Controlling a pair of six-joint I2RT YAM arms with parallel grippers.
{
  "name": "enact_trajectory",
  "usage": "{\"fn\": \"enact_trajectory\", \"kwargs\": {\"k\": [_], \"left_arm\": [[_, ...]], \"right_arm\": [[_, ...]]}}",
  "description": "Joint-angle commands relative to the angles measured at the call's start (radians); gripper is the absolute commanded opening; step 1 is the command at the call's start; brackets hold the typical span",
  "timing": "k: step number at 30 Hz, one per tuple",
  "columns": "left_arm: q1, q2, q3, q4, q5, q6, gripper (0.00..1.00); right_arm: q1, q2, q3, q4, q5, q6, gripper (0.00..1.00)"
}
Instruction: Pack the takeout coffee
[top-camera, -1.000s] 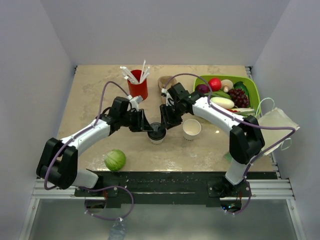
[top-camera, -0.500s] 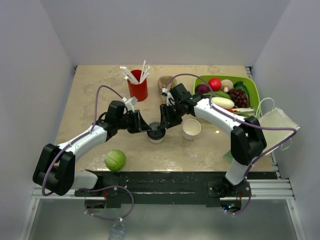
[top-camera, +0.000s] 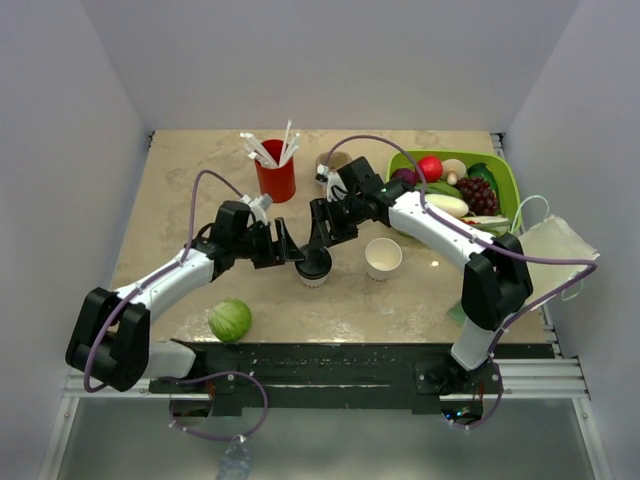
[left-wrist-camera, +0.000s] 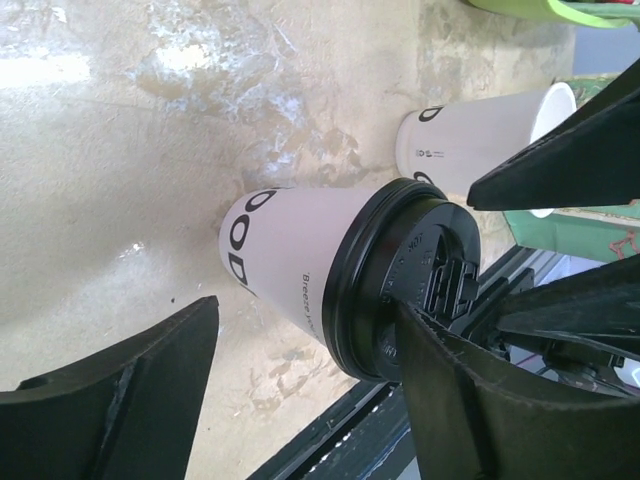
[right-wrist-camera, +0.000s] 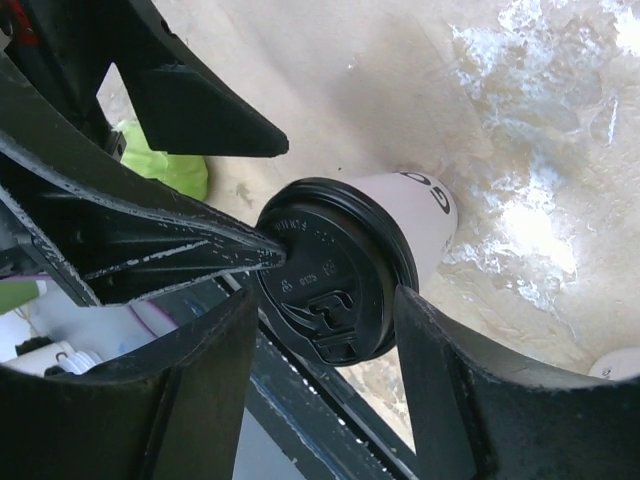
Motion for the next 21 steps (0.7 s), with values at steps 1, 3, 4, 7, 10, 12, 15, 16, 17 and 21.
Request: {"fn": "enact_trajectory", "kwargs": {"k": [1, 3, 4, 7, 10, 12, 15, 16, 17, 21], "left_arm": [[0.005, -0.003, 0.063, -0.017, -0.02, 0.048, 0.78], [0.005, 0.004, 0.073, -0.002, -0.012, 0.046, 0.81], [0.005, 0.009, 0.08, 0.0, -0.018, 0.046, 0.81], [0.005, 0.037, 0.106, 0.007, -0.023, 0.046, 0.82], [0.005, 0.052, 0.096, 0.02, -0.007, 0.048, 0.81], [0.005, 0.072, 0.098, 0.02, 0.002, 0.054, 0.79], [0.006, 0.098, 0.095, 0.017, 0.026, 0.063, 0.74], [0.005, 0.103, 0.092, 0.026, 0.034, 0.062, 0.72], [0.005, 0.107, 0.086, 0.029, 0.046, 0.062, 0.7], [0.007, 0.138, 0.081, 0.026, 0.049, 0.059, 0.63]], "right_arm": [[-0.001, -0.023, 0.042, 0.055, -0.038, -0.028, 0.61], [-0.002, -0.003, 0.059, 0.055, -0.027, -0.063, 0.62], [-0.004, 0.023, 0.068, 0.039, -0.028, -0.077, 0.62], [-0.004, 0.05, 0.093, 0.035, -0.027, -0.109, 0.62], [-0.004, 0.058, 0.082, 0.052, -0.024, -0.116, 0.62], [-0.005, 0.07, 0.07, 0.038, -0.022, -0.125, 0.61], [-0.007, 0.077, 0.038, 0.041, -0.03, -0.129, 0.6], [-0.008, 0.077, 0.029, 0.056, -0.033, -0.128, 0.6], [-0.008, 0.08, 0.023, 0.059, -0.036, -0.123, 0.59], [-0.016, 0.109, -0.019, 0.072, -0.053, -0.087, 0.56]]}}
